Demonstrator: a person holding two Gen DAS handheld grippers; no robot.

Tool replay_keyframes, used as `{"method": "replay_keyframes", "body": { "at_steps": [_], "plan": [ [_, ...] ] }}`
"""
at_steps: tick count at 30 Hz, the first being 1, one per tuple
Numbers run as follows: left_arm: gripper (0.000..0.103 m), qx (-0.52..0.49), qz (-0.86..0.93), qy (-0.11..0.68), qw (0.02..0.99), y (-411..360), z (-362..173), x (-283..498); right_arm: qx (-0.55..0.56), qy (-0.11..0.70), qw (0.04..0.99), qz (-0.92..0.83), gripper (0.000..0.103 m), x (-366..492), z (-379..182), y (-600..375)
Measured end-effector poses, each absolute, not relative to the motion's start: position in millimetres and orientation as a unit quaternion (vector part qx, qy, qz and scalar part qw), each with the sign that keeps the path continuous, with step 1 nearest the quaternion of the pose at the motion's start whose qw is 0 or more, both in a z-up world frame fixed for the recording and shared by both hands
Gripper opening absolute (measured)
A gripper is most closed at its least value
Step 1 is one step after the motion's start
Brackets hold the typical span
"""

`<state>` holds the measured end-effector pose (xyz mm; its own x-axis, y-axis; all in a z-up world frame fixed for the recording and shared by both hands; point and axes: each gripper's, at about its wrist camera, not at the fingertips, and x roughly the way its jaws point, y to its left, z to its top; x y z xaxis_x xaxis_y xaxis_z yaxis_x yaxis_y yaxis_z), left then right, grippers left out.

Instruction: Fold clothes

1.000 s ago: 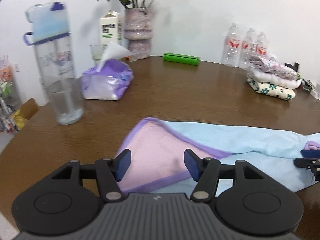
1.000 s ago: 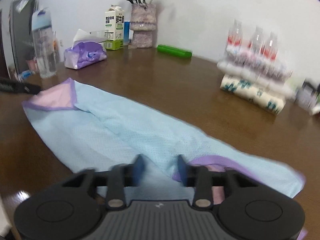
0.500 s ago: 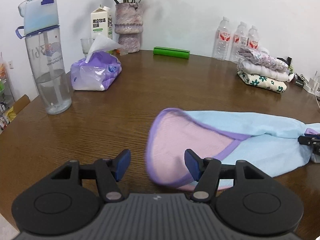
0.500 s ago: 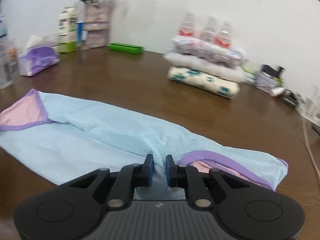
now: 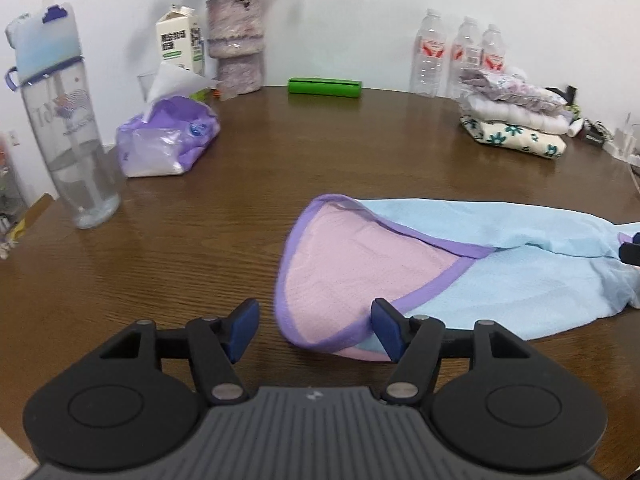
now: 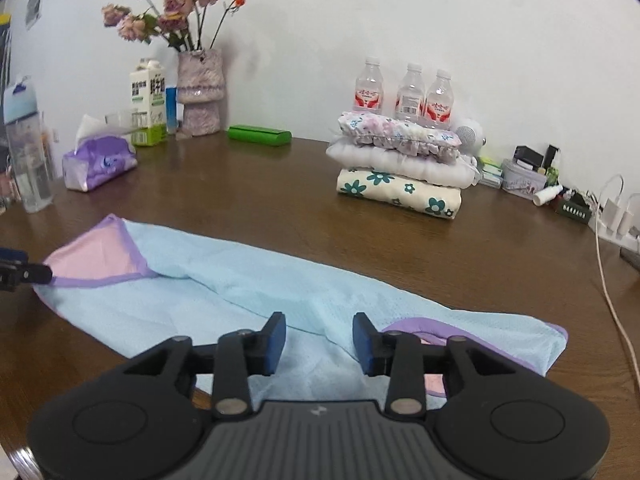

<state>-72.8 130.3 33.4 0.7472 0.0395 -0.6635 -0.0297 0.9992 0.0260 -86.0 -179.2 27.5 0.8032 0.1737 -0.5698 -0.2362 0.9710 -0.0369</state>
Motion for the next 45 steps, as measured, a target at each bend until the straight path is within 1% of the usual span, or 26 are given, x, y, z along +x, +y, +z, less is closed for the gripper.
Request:
{"method": "replay_keyframes", "body": {
  "at_steps": [4,7,9,10,11,14,20,23,26,29,31,33,34,35,36,37,38,39,40,43,45],
  "plan": [
    [0.065,-0.006,0.041,0.335,0.941,130.0,57.6,-73.3,-0.032,0.284,0.95,0.124,0.037,-95.1,27.3,-179.6],
    [0.071,-0.016,0.042,0.313,0.949,125.3,71.1,-82.8,-0.033,0.278,0.952,0.123,0.039,-109.2,27.1,-182.4],
    [0.071,-0.026,0.044,0.311,0.949,124.6,72.8,-89.6,-0.026,0.271,0.954,0.123,0.041,-120.2,29.3,-187.8],
    [0.071,-0.03,0.042,0.312,0.949,124.8,72.5,-92.6,-0.02,0.265,0.956,0.125,0.046,-125.2,30.6,-191.1],
    [0.071,-0.031,0.042,0.314,0.948,125.1,71.5,-95.2,-0.013,0.261,0.957,0.126,0.047,-128.5,31.6,-194.5],
    [0.072,-0.031,0.046,0.318,0.946,130.9,63.5,-101.2,0.0,0.264,0.957,0.12,0.047,-127.2,32.4,-197.3],
    [0.073,-0.059,0.071,0.331,0.939,161.3,43.1,-108.0,-0.039,0.278,0.951,0.128,0.047,-114.2,29.3,-178.2],
    [0.073,-0.067,0.066,0.341,0.935,171.7,37.9,-106.2,-0.039,0.284,0.948,0.136,0.047,-101.2,31.7,-174.9],
    [0.073,-0.075,0.052,0.35,0.932,172.7,34.6,-101.1,-0.041,0.292,0.942,0.16,0.047,-84.8,36.4,-167.8],
    [0.073,-0.093,0.007,0.357,0.93,165.4,32.2,-91.7,-0.05,0.305,0.928,0.208,0.052,-64.2,39.2,-154.9],
    [0.072,-0.074,0.011,0.356,0.931,155.8,29.6,-85.3,-0.06,0.315,0.917,0.239,0.052,-49.5,38.3,-142.1],
    [0.066,-0.044,0.025,0.356,0.933,147.2,25.7,-79.8,-0.076,0.325,0.908,0.254,0.05,-35.7,32.8,-123.0],
    [0.059,-0.037,0.027,0.359,0.932,145.4,23.8,-77.5,-0.084,0.329,0.903,0.262,0.048,-29.9,29.3,-112.8],
    [0.051,-0.036,0.024,0.363,0.931,145.8,21.9,-75.5,-0.092,0.334,0.898,0.271,0.043,-24.7,25.4,-102.3],
    [0.05,-0.036,0.022,0.367,0.929,146.3,20.0,-73.6,-0.099,0.338,0.893,0.279,0.041,-19.5,21.6,-91.9],
    [0.047,-0.031,0.021,0.369,0.929,145.9,18.9,-73.0,-0.104,0.341,0.889,0.289,0.039,-15.1,18.2,-82.7],
    [0.025,-0.023,0.023,0.368,0.929,144.8,18.4,-73.7,-0.11,0.346,0.884,0.295,0.037,-11.3,14.3,-74.7],
    [0.011,-0.014,0.026,0.366,0.93,144.0,18.1,-74.3,-0.116,0.352,0.88,0.299,0.023,-7.4,10.1,-67.0],
    [0.006,-0.01,0.026,0.363,0.932,144.3,17.4,-74.0,-0.123,0.355,0.878,0.297,0.016,-4.4,5.7,-61.7],
    [0.005,0.003,0.031,0.35,0.936,145.7,14.3,-65.7,-0.114,0.345,0.887,0.286,0.012,0.7,1.5,-58.2],
    [0.005,0.014,0.037,0.346,0.937,146.2,13.8,-53.6,-0.109,0.34,0.892,0.278,0.012,4.3,0.3,-54.8]
  ]
}}
